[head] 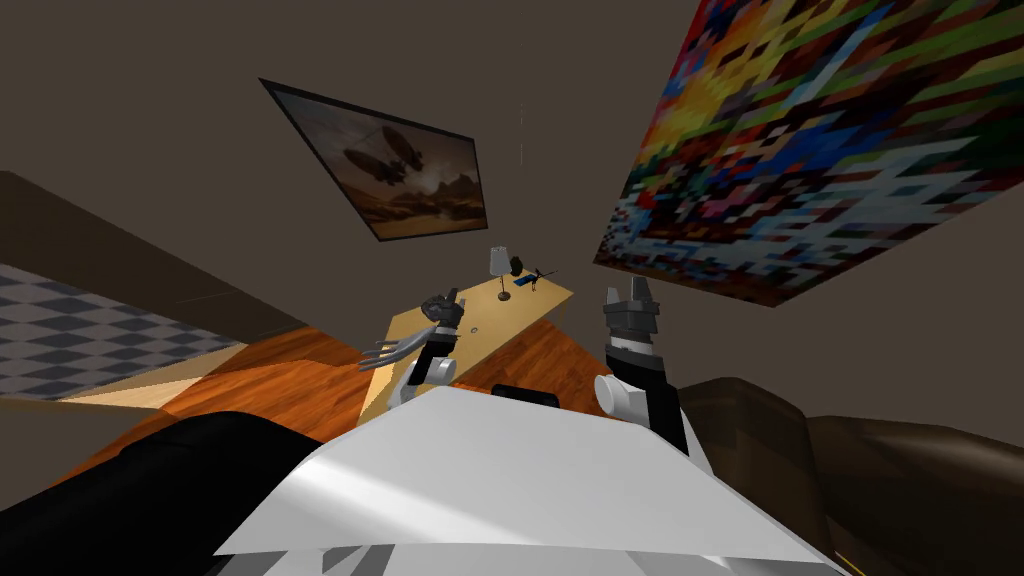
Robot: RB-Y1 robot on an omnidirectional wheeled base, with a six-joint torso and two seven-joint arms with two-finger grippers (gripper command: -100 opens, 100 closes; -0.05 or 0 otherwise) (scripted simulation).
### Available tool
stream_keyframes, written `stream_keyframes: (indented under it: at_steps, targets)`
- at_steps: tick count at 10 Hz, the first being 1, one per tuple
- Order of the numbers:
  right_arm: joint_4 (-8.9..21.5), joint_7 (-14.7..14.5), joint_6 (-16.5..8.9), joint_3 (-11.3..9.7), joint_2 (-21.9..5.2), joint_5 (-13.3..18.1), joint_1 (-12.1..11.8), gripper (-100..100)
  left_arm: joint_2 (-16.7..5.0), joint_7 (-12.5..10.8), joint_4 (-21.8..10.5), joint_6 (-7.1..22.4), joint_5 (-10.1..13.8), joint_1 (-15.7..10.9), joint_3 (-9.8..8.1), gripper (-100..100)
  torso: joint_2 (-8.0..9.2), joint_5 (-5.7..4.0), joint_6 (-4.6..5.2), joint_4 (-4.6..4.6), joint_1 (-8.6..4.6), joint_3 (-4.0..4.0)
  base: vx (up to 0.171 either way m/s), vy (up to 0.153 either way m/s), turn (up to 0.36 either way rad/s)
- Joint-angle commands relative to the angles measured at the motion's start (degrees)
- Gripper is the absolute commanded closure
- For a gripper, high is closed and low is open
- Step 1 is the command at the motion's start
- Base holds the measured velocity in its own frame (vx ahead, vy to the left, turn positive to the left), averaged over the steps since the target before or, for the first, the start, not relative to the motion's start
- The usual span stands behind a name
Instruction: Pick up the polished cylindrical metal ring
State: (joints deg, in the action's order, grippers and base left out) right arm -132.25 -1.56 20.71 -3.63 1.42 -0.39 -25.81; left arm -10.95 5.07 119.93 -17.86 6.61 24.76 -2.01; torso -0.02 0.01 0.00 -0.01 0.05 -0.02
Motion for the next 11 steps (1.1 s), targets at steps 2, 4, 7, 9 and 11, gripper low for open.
stream_keyframes:
  at_steps: [2,4,7,9,11]
  targets:
    - [0.0,0.0,0.0,0.0,0.0,0.0,0.0,0,-0.9,0.3,-5.1,3.9,0.9,-2.6,0.07,-100,-0.02,0.0,0.01,0.0,0.01,-0.01,0.002,0.019,-0.142]
    - [0.0,0.0,0.0,0.0,0.0,0.0,0.0,0,-1.3,0.3,-7.2,6.1,1.3,-3.5,0.1,-100,-0.01,0.01,-0.02,0.0,0.03,0.0,0.002,0.017,-0.066]
    - [0.0,0.0,0.0,0.0,0.0,0.0,0.0,0,-1.9,0.5,-11.3,9.4,2.2,-5.3,0.15,-100,0.0,0.0,0.0,0.0,0.01,0.0,-0.002,0.014,-0.1]
    - [0.0,0.0,0.0,0.0,0.0,0.0,0.0,0,-2.3,0.5,-13.4,11.7,2.6,-6.2,0.18,-100,0.01,0.0,-0.02,0.01,0.01,0.01,-0.003,0.014,-0.054]
    - [0.0,0.0,0.0,0.0,0.0,0.0,0.0,0,-2.7,0.6,-15.6,13.6,3.0,-7.2,0.2,-100,0.02,0.0,0.0,0.0,0.0,0.01,-0.004,0.015,-0.105]
